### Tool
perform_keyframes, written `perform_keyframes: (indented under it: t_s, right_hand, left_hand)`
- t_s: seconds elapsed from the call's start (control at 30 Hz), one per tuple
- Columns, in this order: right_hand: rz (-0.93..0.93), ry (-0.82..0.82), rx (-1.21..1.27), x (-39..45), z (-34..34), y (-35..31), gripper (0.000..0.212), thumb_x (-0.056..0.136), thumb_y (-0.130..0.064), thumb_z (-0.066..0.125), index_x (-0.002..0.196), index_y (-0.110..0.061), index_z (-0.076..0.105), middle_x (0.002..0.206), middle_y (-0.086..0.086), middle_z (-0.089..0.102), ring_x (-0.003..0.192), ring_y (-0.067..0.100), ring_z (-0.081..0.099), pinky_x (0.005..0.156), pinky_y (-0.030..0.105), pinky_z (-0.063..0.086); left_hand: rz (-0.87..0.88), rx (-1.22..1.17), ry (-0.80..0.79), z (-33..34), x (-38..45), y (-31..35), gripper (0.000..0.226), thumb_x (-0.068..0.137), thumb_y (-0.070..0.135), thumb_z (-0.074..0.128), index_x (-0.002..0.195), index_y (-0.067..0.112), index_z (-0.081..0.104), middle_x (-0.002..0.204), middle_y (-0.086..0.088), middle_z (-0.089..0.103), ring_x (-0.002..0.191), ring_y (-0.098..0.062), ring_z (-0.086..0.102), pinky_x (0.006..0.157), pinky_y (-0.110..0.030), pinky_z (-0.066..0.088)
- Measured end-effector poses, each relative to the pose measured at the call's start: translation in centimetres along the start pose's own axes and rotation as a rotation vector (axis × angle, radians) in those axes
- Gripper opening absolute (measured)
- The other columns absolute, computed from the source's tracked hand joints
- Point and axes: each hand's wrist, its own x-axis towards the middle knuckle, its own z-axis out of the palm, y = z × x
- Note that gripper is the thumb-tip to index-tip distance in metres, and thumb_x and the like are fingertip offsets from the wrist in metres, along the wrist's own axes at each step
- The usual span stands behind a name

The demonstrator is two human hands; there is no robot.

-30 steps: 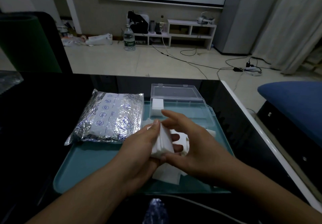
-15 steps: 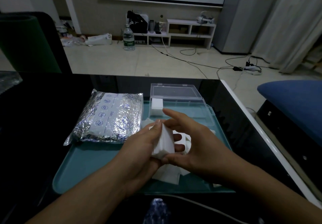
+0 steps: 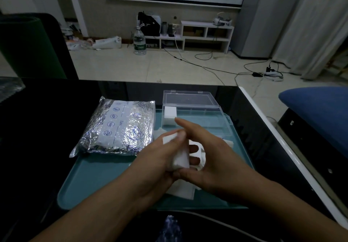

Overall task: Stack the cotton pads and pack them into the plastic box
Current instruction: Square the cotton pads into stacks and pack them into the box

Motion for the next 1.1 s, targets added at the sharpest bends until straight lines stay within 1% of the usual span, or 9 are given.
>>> perform_keyframes:
  t_s: [0.07, 0.2, 0.4, 0.5, 0.63, 0.77, 0.93, 1.03, 1.1]
  right_hand:
    - [0.001, 0.004, -0.001, 0.1, 0.0, 0.0, 0.091, 0.075, -0.019, 0.083, 0.145, -0.039, 0.028, 0.126, -0.02, 0.049, 0.106, -0.021, 0.048, 0.073, -0.003, 0.041]
    - [-0.006, 0.015, -0.021, 0.1, 0.0, 0.2, 0.092, 0.073, -0.022, 0.083, 0.146, -0.037, 0.029, 0.129, -0.017, 0.05, 0.112, -0.015, 0.047, 0.075, -0.003, 0.04]
    - [-0.013, 0.014, -0.001, 0.2, -0.2, 0.2, 0.093, 0.073, -0.018, 0.084, 0.145, -0.039, 0.029, 0.127, -0.018, 0.05, 0.112, -0.016, 0.048, 0.076, -0.003, 0.04]
    - [-0.02, 0.01, -0.011, 0.2, -0.2, 0.3, 0.092, 0.074, -0.017, 0.083, 0.146, -0.038, 0.029, 0.126, -0.019, 0.051, 0.111, -0.013, 0.05, 0.076, -0.001, 0.042]
    - [-0.032, 0.011, -0.068, 0.2, -0.1, 0.4, 0.093, 0.074, -0.021, 0.083, 0.145, -0.042, 0.027, 0.125, -0.024, 0.05, 0.112, -0.015, 0.048, 0.08, 0.001, 0.043]
    - [-0.091, 0.009, -0.163, 0.1, 0.4, 0.6, 0.095, 0.075, -0.03, 0.081, 0.151, -0.036, 0.023, 0.137, -0.016, 0.047, 0.118, -0.001, 0.05, 0.098, 0.018, 0.044]
    - [-0.169, 0.022, -0.174, 0.1, 0.9, 0.7, 0.092, 0.078, -0.021, 0.076, 0.152, -0.03, 0.022, 0.119, -0.022, 0.047, 0.095, -0.012, 0.048, 0.084, 0.013, 0.044]
    - [-0.209, 0.01, -0.236, 0.0, 0.9, 0.7, 0.093, 0.078, -0.024, 0.074, 0.152, -0.034, 0.018, 0.125, -0.012, 0.051, 0.105, 0.004, 0.053, 0.084, 0.028, 0.052]
    - [-0.242, 0.034, -0.343, -0.1, 0.8, 0.6, 0.093, 0.078, -0.029, 0.071, 0.152, -0.035, 0.015, 0.129, -0.006, 0.051, 0.11, 0.01, 0.052, 0.087, 0.032, 0.053]
  left_hand:
    - [-0.039, -0.071, 0.035, 0.0, 0.1, 0.1, 0.047, 0.09, 0.038, 0.055, 0.124, 0.006, 0.061, 0.124, -0.031, 0.061, 0.114, -0.05, 0.058, 0.09, -0.052, 0.052]
    - [-0.013, -0.064, 0.07, 0.0, 0.0, 0.1, 0.037, 0.094, 0.028, 0.052, 0.125, 0.009, 0.06, 0.118, -0.029, 0.065, 0.107, -0.05, 0.063, 0.092, -0.057, 0.052]
    - [0.009, -0.037, 0.06, -0.1, -0.1, 0.0, 0.039, 0.095, 0.03, 0.051, 0.126, 0.008, 0.06, 0.118, -0.027, 0.065, 0.107, -0.047, 0.064, 0.097, -0.059, 0.049]
    - [0.014, -0.008, -0.03, -0.2, -0.2, 0.0, 0.04, 0.095, 0.028, 0.058, 0.129, 0.007, 0.058, 0.126, -0.027, 0.061, 0.115, -0.046, 0.06, 0.101, -0.055, 0.046]
    - [0.048, 0.074, -0.056, -0.3, -0.1, -0.1, 0.049, 0.077, 0.001, 0.06, 0.124, 0.012, 0.062, 0.125, -0.033, 0.057, 0.09, -0.035, 0.063, 0.075, -0.04, 0.049]
    - [0.061, 0.11, -0.045, -0.3, 0.0, -0.3, 0.06, 0.066, -0.004, 0.054, 0.124, 0.011, 0.061, 0.103, -0.028, 0.065, 0.072, -0.027, 0.06, 0.053, -0.028, 0.046]
    - [0.084, 0.167, -0.074, 0.1, -0.5, 0.0, 0.047, 0.069, -0.007, 0.053, 0.112, 0.009, 0.066, 0.09, -0.02, 0.068, 0.077, -0.032, 0.057, 0.061, -0.034, 0.049]
    - [0.083, 0.189, -0.031, 0.2, -0.5, -0.2, 0.037, 0.08, -0.014, 0.046, 0.104, 0.006, 0.064, 0.077, -0.014, 0.066, 0.064, -0.024, 0.06, 0.053, -0.029, 0.048]
    - [0.09, 0.241, -0.001, 0.1, -0.3, -0.5, 0.032, 0.086, -0.012, 0.046, 0.105, 0.006, 0.062, 0.075, -0.009, 0.067, 0.062, -0.02, 0.064, 0.052, -0.026, 0.049]
